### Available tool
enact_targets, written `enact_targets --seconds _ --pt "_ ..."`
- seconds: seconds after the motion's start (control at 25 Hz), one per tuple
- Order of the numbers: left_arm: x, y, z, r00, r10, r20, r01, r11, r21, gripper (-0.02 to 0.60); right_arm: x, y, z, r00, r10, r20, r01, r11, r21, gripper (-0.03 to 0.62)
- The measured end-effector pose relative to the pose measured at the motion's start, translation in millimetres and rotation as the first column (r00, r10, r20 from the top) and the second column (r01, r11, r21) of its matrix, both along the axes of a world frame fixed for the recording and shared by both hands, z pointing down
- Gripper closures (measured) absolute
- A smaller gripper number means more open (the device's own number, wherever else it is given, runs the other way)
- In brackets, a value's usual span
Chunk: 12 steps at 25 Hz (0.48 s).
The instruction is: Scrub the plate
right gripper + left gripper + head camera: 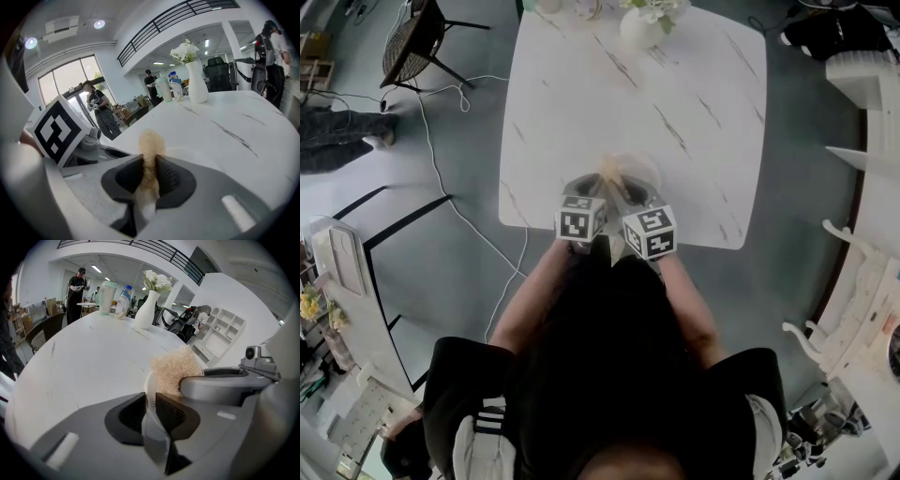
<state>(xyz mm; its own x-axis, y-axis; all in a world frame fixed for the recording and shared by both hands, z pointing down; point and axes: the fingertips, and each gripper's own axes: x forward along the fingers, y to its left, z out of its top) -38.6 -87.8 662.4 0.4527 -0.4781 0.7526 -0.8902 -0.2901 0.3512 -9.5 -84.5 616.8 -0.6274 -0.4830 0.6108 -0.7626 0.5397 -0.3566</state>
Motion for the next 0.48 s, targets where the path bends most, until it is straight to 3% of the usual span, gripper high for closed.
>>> enact_targets --seconds 0.48 --pt "-1.0 2.4 -0.5 1.000 0.003 0.004 -0.003 1.000 -0.010 0.508 8.5 -0.4 0.6 1.000 0.021 -0.010 -0.021 1.000 -0.005 0.526"
